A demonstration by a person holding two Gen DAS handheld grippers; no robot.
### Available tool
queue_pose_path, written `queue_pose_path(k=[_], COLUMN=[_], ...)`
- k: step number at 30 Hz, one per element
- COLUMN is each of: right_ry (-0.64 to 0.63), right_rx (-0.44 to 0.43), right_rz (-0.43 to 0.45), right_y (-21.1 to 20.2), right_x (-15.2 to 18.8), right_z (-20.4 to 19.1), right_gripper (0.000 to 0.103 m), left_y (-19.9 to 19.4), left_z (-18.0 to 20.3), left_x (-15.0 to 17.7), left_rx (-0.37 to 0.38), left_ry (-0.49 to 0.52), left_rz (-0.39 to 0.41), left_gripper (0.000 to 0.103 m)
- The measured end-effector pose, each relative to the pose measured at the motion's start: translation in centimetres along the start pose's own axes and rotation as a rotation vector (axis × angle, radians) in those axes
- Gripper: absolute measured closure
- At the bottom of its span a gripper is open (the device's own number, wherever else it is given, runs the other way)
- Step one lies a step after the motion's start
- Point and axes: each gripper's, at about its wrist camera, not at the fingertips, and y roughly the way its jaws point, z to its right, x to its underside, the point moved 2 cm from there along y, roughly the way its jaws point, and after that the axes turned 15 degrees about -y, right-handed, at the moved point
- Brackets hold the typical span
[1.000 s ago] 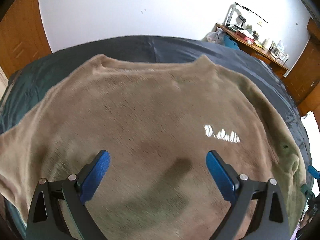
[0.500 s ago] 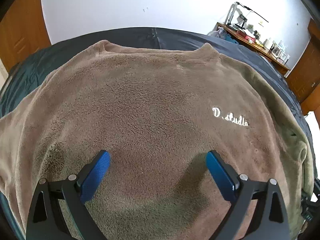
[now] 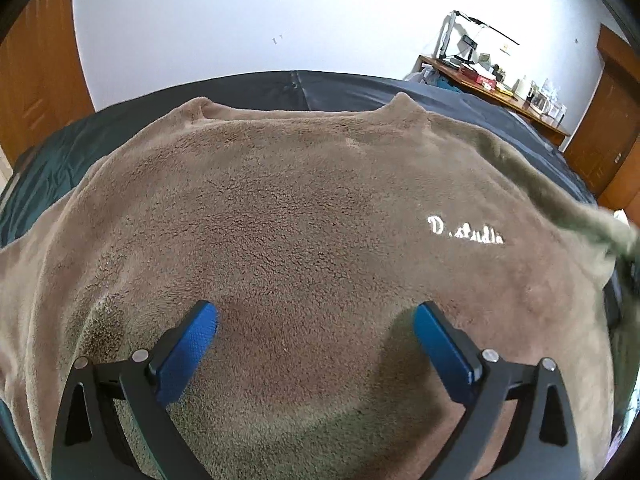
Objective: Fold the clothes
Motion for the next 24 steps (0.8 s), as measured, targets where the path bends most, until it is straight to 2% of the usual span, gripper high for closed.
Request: queue_pose_path(k=[4,5,7,8,9,11,14,17,20,22,24], right_ry=[0.038,0.048,0.036,0.042,0.066,0.141,0.217,0.271,0.300,0.296,0.291], right_rx=[-0.022,-0.027,-0.079,-0.115,-0.160,-0.259,-0.321,-0.389,-0.639,-0.762,-0.835], right_rz=[-0.015,-0.019,-0.021,-0.020,-0.017,0.012,0.067,0.139,0.201,0.199,0.168], right_y=[1.2,1.5,1.3,1.1,0.7,-0.3,-2.9,-5.7,-7.3,-7.2,-6.4], right_x=[-1.9,-2.4,-2.7,-2.5,-2.2,-1.2,-1.0,-2.5,-5.2,-7.2,-9.1], right_z=[0.9,1.1,0.6,0.3,0.3,1.1,2.0,2.1,-0.1,-2.4,-5.0], right_gripper=[0.078,0.075,0.073,0.066,0.045,0.024,0.024,0.024,0.024,0.024,0.024], left_y=[-0.3,-0.3,-0.3,-0.3,-0.2,-0.2,-0.3,-0.8,-1.6,-2.1,-2.5], left_z=[-0.5,-0.6,-0.7,-0.7,-0.7,-0.7,-0.8,-1.5,-2.6,-3.9,-5.6], left_x=[-0.1,-0.1,-0.2,-0.2,-0.3,-0.3,-0.5,-0.9,-1.6,-2.4,-3.2], left_rx=[0.018,0.026,0.031,0.031,0.030,0.030,0.036,0.063,0.061,0.035,0.008], left_ry=[-0.008,-0.012,-0.014,-0.013,-0.012,-0.014,-0.029,-0.076,-0.132,-0.173,-0.214], left_rz=[0.001,0.001,0.001,0.001,0.001,0.000,-0.005,-0.018,-0.010,-0.001,-0.007], left_gripper=[0.002,0.001,0.001,0.001,0.001,0.001,0.001,0.001,0.001,0.001,0.001])
